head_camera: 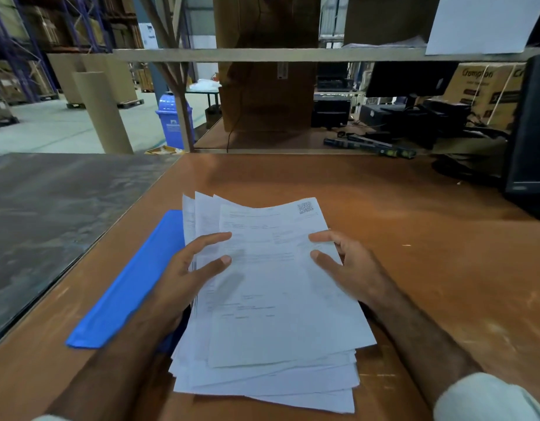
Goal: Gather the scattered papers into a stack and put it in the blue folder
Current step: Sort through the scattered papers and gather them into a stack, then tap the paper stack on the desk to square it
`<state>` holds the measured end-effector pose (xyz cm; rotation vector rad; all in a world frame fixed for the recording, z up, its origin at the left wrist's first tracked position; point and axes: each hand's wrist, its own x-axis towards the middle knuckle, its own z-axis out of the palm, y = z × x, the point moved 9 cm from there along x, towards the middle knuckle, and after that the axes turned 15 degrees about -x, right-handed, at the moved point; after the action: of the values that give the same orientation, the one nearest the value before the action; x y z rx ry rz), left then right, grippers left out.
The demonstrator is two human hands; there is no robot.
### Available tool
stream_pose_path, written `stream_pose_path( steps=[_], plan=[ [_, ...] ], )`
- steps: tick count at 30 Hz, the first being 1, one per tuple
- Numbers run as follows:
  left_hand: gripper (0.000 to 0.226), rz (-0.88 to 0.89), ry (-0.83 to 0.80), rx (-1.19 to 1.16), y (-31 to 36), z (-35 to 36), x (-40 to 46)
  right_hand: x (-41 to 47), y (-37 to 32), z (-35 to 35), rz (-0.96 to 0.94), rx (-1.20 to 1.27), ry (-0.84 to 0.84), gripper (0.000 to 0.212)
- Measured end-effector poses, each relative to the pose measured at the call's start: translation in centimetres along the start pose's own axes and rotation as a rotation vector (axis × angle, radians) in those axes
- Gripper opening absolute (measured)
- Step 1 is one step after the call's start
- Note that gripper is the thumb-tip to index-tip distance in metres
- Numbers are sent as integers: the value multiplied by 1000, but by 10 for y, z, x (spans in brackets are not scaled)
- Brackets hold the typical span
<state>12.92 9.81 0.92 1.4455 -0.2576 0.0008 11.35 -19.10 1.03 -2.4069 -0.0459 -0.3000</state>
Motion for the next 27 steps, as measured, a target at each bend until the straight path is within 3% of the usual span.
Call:
stream_pose_path(
  steps=[7, 11, 15, 18, 21, 24, 27],
  plan=[
    [21, -141, 48, -109, -16, -2, 0, -5, -13, 31, -45, -540, -138, 60],
    [19, -196, 61, -164, -19, 2, -2, -11, -19, 37, -55, -630, -169, 64],
    [31, -228, 117, -140, -22, 0, -2, -13, 1, 7, 124, -592, -115, 66],
    [42, -173, 136, -134, -14, 2, -5, -22, 12, -25, 152, -206, -28, 50],
    [41, -80, 157, -184, -2, 8, -10, -32, 18, -24, 212, 365, -146, 31],
    [34, 40, 155, -230, 14, 21, -15, -35, 13, -22, 178, 582, -213, 33],
    [27, 120, 139, -282, 27, 35, -21, -36, 6, -32, 140, 739, -158, 30]
  ],
)
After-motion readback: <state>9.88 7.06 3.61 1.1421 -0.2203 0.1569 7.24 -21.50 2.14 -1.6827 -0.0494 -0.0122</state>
